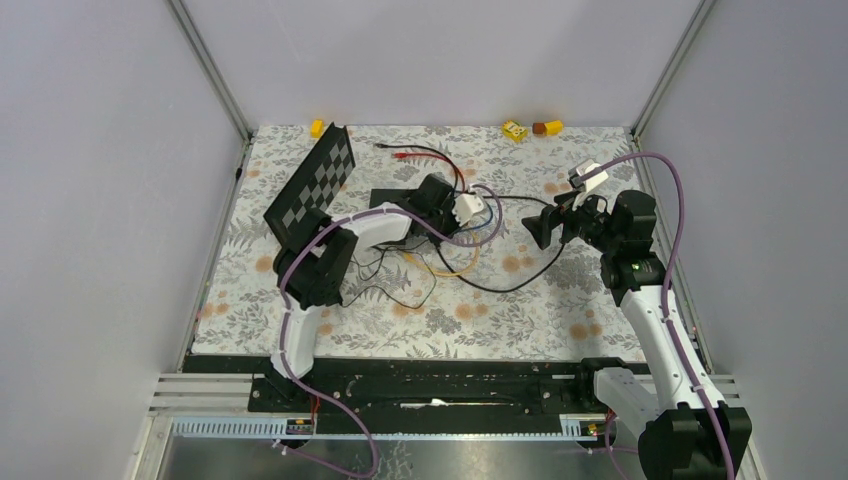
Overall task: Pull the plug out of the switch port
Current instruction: Move the switch port to the center of the board.
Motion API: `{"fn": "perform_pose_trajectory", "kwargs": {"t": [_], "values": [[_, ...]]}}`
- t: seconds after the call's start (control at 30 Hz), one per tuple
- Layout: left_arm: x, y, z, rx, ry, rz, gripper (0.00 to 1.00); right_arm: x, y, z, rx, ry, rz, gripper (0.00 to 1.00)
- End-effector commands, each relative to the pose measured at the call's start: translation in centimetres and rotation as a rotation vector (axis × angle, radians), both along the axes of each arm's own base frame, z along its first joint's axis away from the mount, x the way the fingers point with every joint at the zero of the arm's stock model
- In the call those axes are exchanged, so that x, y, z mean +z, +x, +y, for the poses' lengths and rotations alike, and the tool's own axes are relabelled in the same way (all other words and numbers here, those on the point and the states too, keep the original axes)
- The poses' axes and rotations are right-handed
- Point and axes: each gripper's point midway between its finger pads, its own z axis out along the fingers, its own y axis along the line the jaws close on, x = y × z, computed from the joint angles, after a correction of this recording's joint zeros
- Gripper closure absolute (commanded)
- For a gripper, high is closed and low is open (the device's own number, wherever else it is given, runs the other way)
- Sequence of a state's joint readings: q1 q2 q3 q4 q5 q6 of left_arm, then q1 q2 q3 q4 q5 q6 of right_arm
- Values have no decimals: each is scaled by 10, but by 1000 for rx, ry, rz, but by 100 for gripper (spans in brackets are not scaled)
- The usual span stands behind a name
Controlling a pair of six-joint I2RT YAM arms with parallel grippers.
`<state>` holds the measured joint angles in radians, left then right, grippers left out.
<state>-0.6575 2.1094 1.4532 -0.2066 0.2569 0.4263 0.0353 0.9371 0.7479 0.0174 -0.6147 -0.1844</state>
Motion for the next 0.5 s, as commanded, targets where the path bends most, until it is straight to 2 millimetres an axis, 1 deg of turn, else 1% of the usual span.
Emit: {"fn": "perform_pose_trajectory", "kwargs": {"t": [0.0,0.2,0.3,0.4,0.47], "values": [[25,-42,-15,-105,-55,0,100,9,3,2,19,-7,-53,0],[20,-95,-21,-204,-37,18,100,8,3,1,17,-11,-55,0],[19,-116,-22,-246,-27,3,99,8,3,1,17,-13,-57,0],[17,-134,-23,-279,-12,-9,92,6,4,1,15,-10,-51,0],[16,-142,-23,-298,-7,-21,80,6,5,1,11,-8,-52,0]]}}
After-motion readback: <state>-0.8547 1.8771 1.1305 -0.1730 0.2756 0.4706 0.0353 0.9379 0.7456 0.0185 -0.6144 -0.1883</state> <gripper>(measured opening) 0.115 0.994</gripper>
